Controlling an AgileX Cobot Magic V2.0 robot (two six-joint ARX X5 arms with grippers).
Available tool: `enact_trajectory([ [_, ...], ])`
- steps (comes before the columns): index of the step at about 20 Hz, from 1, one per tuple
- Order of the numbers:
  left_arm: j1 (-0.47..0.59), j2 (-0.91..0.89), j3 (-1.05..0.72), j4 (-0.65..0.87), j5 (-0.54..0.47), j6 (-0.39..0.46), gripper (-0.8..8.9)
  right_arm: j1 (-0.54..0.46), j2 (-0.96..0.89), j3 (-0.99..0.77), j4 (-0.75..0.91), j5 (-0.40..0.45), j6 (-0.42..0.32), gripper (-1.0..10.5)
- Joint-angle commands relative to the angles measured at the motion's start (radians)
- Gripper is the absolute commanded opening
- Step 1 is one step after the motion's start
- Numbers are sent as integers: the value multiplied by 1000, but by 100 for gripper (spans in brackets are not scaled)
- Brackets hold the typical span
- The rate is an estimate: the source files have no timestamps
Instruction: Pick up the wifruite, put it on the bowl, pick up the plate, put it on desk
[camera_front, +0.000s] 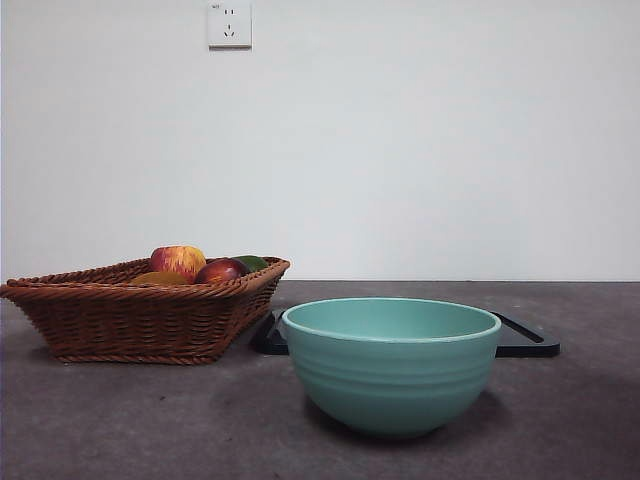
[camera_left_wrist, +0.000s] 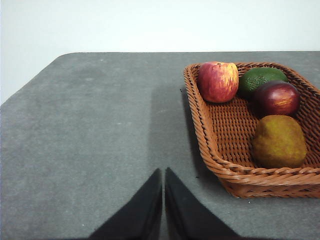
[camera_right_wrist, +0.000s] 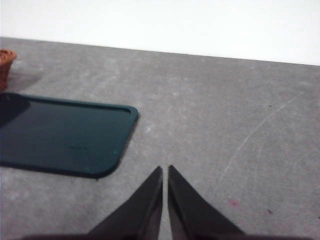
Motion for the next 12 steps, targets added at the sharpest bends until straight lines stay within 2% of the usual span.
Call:
enact_trajectory([
  [1, 2, -2, -21, -6, -2, -31, 7, 0, -3, -4, 11, -29, 97, 8],
  [8, 2, -2, -20, -6, -2, -148, 7, -1, -3, -4, 4, -17, 148, 8],
  [12, 2, -2, -20, -6, -2, -244, 7, -1, -3, -4, 0, -17, 219, 8],
])
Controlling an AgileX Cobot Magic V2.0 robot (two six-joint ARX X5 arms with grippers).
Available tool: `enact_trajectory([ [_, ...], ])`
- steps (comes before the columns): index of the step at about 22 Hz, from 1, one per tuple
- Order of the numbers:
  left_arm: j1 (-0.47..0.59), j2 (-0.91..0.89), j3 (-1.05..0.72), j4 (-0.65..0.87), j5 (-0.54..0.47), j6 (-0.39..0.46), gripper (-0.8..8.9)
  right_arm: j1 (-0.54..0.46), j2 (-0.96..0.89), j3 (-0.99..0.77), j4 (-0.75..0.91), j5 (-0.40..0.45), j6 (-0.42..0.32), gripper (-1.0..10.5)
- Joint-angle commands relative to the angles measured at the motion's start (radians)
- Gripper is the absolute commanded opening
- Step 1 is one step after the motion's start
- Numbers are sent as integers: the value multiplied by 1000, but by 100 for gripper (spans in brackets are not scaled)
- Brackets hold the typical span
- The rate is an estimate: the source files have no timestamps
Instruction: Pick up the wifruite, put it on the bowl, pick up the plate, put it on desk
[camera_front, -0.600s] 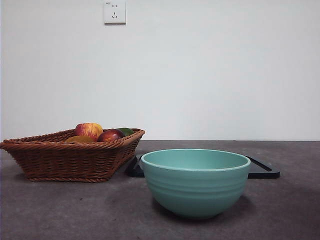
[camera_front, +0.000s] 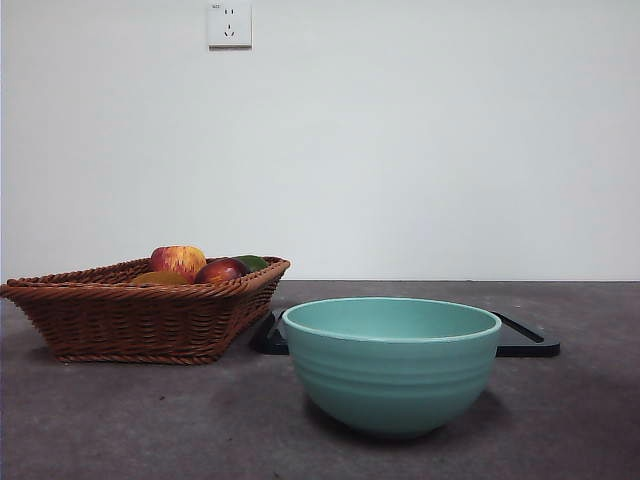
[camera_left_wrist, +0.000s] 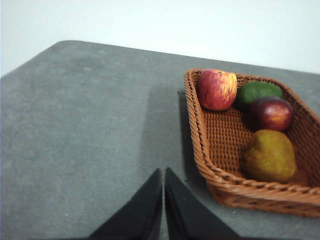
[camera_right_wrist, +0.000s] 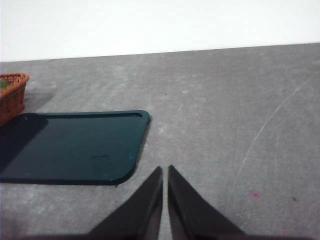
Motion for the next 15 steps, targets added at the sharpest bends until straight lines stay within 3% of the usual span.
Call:
enact_trajectory([
  [1, 2, -2, -20, -6, -2, -116, 7, -1, -3, -4, 3, 2, 92, 8],
  [6, 2, -2, -10, -8, -2, -262, 7, -1, -3, 0, 5, -4, 140, 8],
  [15, 2, 0, 83, -39, 29, -296, 9, -1, -2, 90, 0, -3, 163, 8],
])
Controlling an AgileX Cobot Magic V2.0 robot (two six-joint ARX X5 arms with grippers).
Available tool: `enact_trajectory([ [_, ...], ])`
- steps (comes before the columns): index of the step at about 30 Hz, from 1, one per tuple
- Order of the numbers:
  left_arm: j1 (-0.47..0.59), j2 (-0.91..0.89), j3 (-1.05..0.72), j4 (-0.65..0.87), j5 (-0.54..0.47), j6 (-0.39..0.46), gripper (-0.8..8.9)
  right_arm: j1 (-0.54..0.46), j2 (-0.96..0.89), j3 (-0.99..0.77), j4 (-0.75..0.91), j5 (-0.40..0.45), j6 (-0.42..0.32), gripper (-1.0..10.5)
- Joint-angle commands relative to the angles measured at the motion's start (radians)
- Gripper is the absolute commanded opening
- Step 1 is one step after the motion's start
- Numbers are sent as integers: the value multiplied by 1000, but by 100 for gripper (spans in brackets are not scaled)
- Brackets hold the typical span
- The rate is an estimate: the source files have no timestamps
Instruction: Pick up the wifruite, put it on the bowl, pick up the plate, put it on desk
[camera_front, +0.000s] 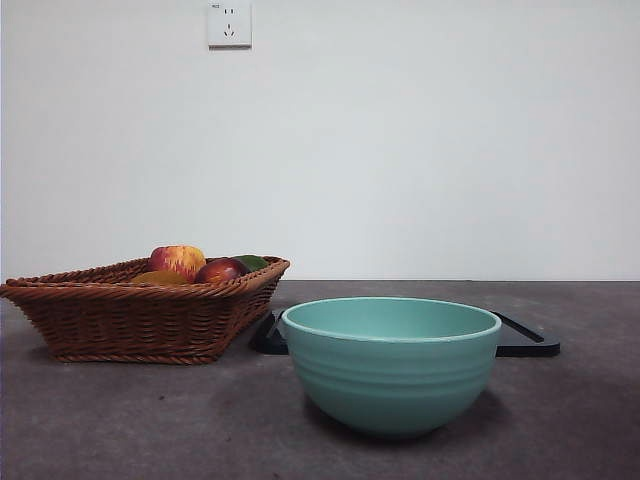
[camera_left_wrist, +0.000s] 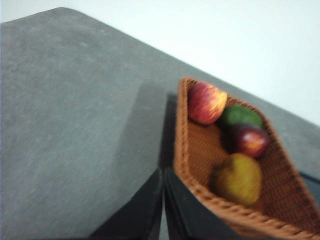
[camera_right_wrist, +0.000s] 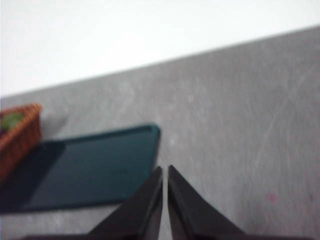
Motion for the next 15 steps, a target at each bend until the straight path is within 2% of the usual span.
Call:
enact_trajectory([
  [1, 2, 1, 58, -13, 11, -12, 9, -1, -2, 49, 9, -1, 14, 8],
  [7, 2, 29, 179, -103, 16, -5, 9, -1, -2, 150, -34, -2, 14, 8],
  [11, 2, 79, 267, -156, 47, 38, 9, 0, 27, 235, -105, -6, 8, 8],
  [15, 2, 161, 356, -212, 131, 102, 9, 0, 106, 333, -195, -79, -25, 8],
])
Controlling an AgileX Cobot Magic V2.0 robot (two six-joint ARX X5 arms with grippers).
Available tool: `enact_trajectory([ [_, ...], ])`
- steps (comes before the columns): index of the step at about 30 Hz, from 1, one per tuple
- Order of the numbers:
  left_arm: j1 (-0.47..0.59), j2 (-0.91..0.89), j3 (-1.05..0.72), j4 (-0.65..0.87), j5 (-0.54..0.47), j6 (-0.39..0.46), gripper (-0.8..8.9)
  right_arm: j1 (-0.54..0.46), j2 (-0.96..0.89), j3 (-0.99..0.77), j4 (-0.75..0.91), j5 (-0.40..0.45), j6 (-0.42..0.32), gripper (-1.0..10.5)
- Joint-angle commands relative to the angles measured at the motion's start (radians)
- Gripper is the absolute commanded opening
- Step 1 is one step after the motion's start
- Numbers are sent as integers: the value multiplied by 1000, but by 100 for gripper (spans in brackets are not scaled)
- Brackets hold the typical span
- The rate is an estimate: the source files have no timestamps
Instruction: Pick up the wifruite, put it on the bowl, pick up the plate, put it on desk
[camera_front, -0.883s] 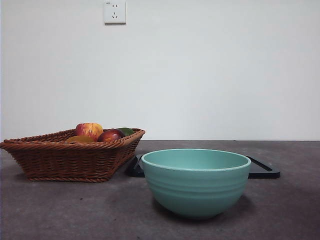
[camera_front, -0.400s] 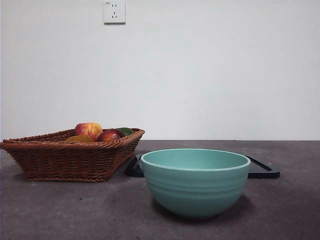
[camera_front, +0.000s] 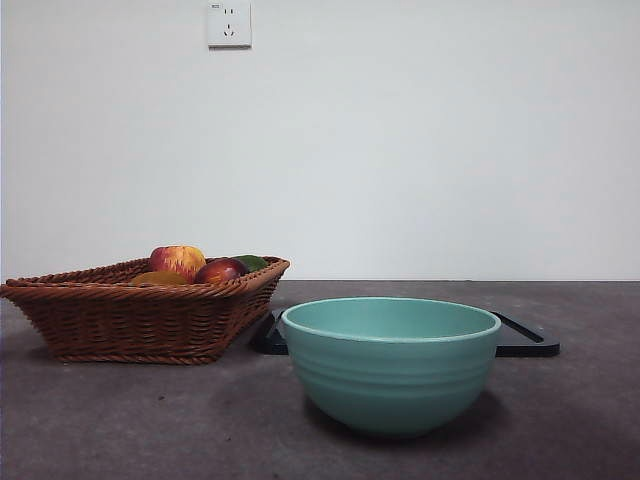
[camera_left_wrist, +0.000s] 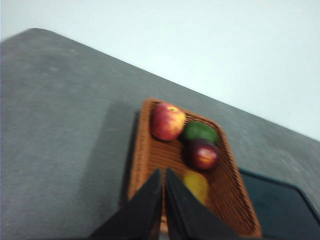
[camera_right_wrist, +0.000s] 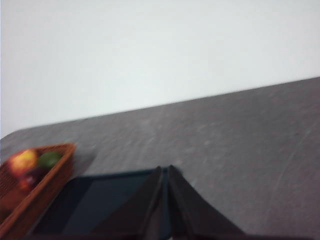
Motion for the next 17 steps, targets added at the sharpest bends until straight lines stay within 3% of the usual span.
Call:
enact_trajectory([
  [1, 2, 60, 63, -30, 56, 79, 9, 0, 59, 59, -39, -52, -31, 8],
  [11, 1, 351, 253, -203, 295, 253, 9, 4, 386, 319, -251, -279, -156, 8],
  [17, -29, 493, 361, -296, 370, 338, 9, 58, 547, 462, -390, -316, -246, 8],
])
